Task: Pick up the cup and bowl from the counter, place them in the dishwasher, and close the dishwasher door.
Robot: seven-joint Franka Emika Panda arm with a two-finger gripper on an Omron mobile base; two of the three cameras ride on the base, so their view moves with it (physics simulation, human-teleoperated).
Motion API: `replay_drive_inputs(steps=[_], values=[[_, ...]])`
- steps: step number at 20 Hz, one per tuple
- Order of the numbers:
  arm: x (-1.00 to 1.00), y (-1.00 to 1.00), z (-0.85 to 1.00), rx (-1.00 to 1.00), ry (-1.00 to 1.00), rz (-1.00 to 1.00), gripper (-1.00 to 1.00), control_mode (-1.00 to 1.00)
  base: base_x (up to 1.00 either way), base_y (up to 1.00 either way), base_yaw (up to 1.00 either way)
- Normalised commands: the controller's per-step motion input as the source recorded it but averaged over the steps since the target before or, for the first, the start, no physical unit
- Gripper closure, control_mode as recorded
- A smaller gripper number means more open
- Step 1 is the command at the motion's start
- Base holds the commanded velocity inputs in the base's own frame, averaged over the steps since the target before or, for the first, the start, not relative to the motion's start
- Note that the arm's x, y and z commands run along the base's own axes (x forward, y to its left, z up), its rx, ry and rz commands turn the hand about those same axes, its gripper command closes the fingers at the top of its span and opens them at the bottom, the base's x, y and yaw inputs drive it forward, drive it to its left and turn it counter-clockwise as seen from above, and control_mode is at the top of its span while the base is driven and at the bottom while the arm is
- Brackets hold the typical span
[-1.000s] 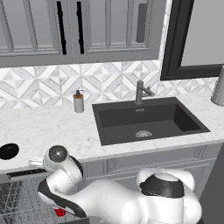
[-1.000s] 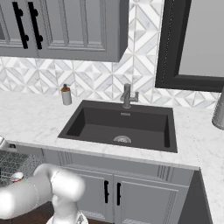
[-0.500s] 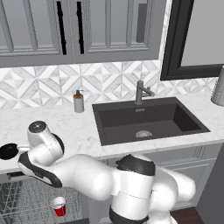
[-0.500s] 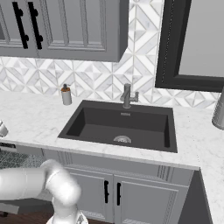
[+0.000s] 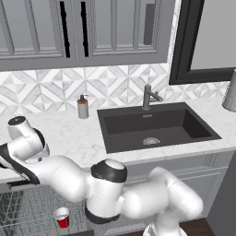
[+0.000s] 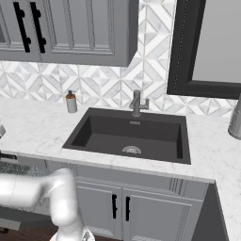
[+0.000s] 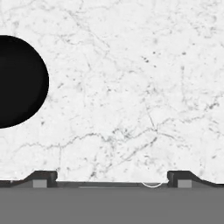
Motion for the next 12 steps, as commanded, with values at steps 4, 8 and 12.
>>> replay_drive_inputs(steps=[4,8,12], values=[[0.35,0.24,-0.01,0.0,0.01,0.07,-1.0,-1.0,0.0,0.0,0.0],[0.08,0.16,-0.02,0.01,0.0,0.09,-1.0,-1.0,0.0,0.0,0.0],[0.0,0.06,-0.15,0.08,0.0,0.07,-1.0,-1.0,0.0,0.0,0.0]])
